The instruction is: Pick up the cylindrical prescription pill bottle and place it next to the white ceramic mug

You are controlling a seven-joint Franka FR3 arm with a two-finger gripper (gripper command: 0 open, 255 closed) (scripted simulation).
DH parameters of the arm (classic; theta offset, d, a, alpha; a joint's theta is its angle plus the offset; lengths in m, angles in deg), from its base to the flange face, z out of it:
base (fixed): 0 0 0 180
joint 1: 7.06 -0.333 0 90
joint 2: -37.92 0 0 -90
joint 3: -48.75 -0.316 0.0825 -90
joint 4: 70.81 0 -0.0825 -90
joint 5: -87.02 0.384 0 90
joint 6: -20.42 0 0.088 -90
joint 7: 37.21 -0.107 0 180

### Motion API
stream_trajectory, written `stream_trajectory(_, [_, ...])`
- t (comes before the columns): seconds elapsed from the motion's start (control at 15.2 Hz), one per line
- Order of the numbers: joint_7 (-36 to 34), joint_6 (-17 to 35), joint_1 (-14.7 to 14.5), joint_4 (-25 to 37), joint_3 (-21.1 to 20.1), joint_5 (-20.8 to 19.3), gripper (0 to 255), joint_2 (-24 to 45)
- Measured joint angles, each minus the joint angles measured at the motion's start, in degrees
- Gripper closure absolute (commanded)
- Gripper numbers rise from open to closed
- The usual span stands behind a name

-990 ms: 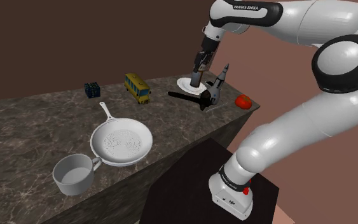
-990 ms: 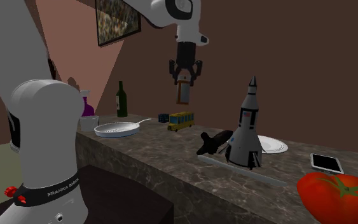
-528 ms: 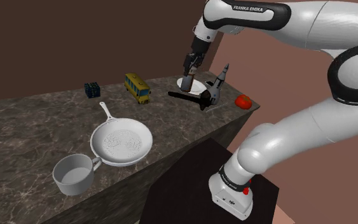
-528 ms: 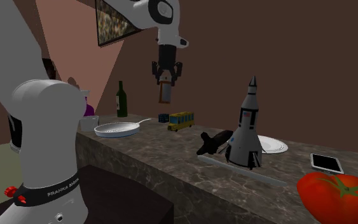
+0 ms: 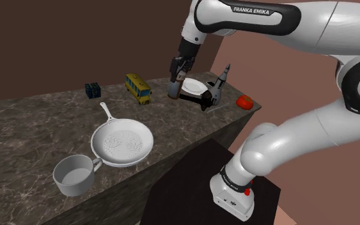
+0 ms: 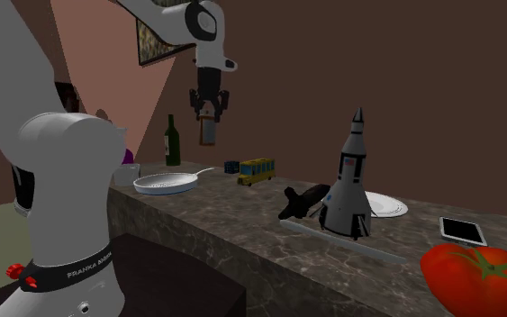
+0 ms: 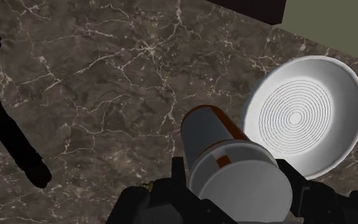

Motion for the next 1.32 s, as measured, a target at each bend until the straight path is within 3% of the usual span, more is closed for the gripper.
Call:
stream_trajectory(0.59, [-12.7,1.3,-4.8,1.4,-9.7,3.8,255,1.4])
stream_trajectory(1.12, [-24.5,2.7,-8.5,7.2,-18.4,5.2,255,7.0])
stream_trajectory(1.32, [-25.9,4.3,-8.9,6.9,-19.5,5.3,255,8.2])
